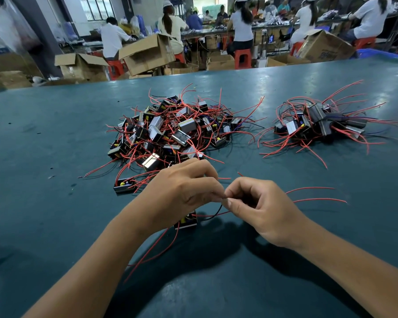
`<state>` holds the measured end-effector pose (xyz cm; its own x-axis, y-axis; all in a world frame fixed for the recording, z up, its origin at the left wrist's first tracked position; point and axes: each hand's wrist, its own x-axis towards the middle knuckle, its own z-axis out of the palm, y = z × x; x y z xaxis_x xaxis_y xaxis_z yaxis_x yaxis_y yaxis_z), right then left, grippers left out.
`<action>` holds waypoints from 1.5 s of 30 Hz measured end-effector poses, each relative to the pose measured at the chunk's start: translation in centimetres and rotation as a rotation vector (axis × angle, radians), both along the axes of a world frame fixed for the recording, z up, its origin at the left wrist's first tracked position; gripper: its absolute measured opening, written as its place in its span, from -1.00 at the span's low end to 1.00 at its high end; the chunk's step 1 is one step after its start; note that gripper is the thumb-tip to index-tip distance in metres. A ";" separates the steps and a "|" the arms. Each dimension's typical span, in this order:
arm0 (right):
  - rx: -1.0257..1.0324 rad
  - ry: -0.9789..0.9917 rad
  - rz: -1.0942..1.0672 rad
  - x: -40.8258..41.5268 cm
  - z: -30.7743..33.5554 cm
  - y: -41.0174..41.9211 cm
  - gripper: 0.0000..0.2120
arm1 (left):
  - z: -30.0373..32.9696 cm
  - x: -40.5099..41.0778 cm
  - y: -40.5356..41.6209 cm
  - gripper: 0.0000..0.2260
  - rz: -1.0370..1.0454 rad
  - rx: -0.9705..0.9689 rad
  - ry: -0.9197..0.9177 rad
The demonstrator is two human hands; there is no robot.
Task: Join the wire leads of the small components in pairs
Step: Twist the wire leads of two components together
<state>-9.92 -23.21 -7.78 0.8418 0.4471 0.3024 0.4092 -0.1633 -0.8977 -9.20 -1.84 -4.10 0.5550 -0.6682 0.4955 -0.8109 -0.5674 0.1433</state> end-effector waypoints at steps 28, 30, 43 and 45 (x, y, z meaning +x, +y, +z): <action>-0.026 -0.081 -0.089 0.2 -0.3 0.2 -0.84 | 0.2 -0.4 -0.5 -0.89 0.183 -0.315 0.427; -0.011 -0.061 -0.070 0.2 -0.2 0.2 -0.87 | 0.2 -0.1 0.2 -0.83 0.091 -0.213 0.284; -0.016 -0.051 -0.002 0.2 -0.2 0.1 -0.91 | 0.6 0.0 0.1 -0.87 0.004 -0.025 -0.059; -0.015 -0.043 -0.002 0.2 -0.1 0.1 -0.92 | 0.6 0.0 0.0 -0.87 0.000 -0.013 -0.085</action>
<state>-9.71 -23.09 -7.92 0.8292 0.4502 0.3312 0.4466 -0.1773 -0.8770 -9.19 -1.82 -3.48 0.5103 -0.6615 0.5495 -0.8207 -0.5656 0.0812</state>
